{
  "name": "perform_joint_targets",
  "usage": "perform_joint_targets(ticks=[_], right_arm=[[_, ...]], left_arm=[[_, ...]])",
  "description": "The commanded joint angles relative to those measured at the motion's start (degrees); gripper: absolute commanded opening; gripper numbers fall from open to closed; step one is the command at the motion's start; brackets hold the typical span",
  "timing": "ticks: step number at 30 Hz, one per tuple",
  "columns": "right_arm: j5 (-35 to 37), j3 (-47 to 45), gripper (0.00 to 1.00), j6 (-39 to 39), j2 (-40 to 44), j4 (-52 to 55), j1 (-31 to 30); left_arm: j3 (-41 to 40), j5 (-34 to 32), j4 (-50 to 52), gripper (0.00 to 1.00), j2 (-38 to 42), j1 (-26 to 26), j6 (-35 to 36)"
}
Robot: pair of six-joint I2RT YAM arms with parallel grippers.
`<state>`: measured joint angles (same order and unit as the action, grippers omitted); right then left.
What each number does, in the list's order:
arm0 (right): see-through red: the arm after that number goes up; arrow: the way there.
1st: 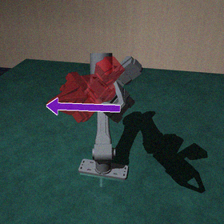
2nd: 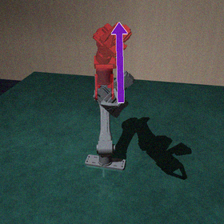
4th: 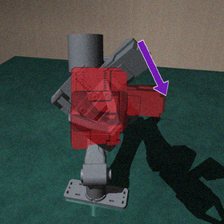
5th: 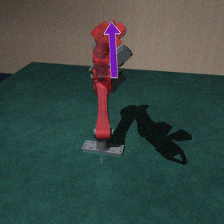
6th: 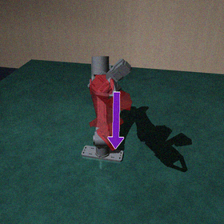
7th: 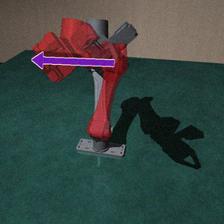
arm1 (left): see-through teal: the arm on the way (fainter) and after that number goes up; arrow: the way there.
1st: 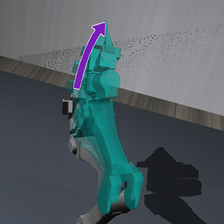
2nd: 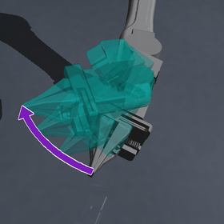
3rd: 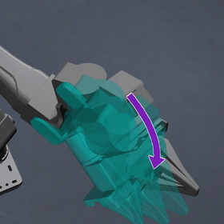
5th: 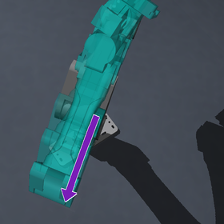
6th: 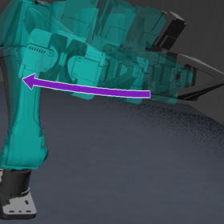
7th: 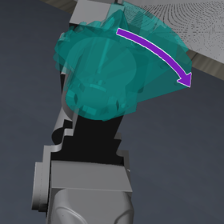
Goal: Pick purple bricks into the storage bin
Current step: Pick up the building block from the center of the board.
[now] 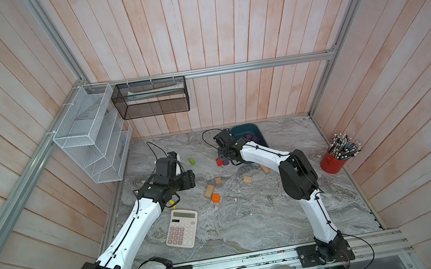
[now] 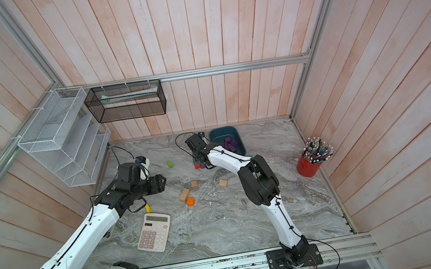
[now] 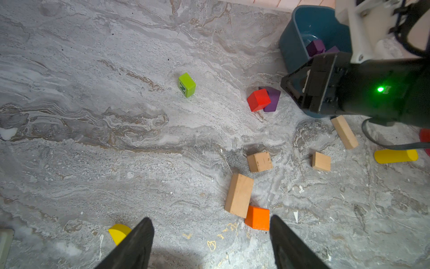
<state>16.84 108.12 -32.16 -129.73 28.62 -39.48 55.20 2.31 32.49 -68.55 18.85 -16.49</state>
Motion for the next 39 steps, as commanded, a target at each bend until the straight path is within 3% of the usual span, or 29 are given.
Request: perform_joint_targets(ticks=[1, 39], right_arm=[[0.21, 1.75, 0.45, 1.02, -1.65, 2.55, 0.19], [-1.59, 2.54, 0.47, 3.42, -4.60, 2.93, 0.63]], left_arm=[[-0.88, 0.97, -0.94, 0.80, 1.14, -0.22, 0.99], [-1.08, 2.26, -1.10, 0.81, 1.20, -0.96, 1.09]])
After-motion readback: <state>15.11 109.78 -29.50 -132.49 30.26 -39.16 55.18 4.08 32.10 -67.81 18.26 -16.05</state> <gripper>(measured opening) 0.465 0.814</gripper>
